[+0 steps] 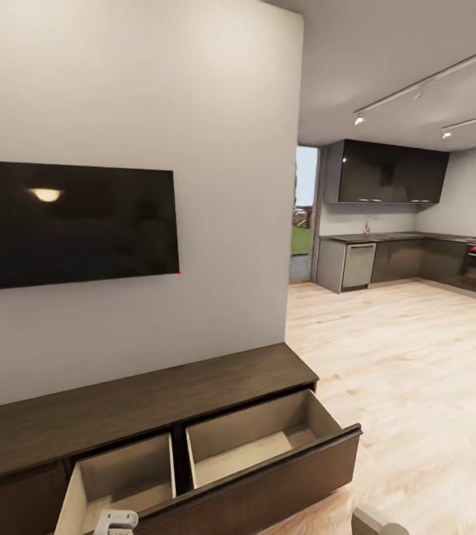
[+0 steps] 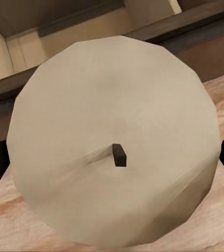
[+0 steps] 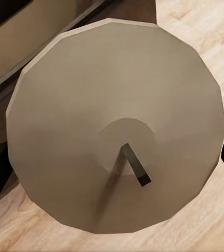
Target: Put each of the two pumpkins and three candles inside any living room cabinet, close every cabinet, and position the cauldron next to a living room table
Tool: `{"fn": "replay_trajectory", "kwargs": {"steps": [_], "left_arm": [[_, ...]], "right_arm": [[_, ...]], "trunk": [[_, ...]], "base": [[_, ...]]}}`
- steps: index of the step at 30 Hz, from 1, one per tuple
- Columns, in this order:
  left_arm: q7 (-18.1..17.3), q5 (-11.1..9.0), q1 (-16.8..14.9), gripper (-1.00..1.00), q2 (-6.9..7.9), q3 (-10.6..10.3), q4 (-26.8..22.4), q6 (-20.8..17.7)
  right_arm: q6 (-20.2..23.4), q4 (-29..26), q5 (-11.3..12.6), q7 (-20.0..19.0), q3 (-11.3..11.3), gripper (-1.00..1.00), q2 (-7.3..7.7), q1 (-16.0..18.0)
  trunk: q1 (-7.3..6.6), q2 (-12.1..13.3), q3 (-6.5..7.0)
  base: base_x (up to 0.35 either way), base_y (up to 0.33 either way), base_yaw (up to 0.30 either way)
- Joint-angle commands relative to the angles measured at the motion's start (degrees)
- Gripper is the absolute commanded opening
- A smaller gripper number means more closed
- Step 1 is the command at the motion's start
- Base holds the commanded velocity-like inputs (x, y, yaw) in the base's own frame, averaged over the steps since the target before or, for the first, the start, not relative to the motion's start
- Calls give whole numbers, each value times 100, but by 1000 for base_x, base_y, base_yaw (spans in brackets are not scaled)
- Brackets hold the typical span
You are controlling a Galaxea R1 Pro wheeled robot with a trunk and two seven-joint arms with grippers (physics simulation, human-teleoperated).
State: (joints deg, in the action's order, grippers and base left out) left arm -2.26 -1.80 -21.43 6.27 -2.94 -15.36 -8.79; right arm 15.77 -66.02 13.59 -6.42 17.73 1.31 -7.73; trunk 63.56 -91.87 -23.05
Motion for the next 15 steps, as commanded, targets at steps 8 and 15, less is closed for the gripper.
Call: {"fn": "replay_trajectory", "kwargs": {"steps": [8,15], "left_arm": [[-23,-16,64,-100,21,-32,-68,245],[-54,-24,534,-100,24,-29,-124,856]], "right_arm": [[36,-8,44,-35,11,-100,8,0],[36,-7,23,-35,-10,-100,12,6]], "trunk": [[0,-3,-5],[0,-3,-5]], "base": [[9,-12,0],[0,0,0]]}}
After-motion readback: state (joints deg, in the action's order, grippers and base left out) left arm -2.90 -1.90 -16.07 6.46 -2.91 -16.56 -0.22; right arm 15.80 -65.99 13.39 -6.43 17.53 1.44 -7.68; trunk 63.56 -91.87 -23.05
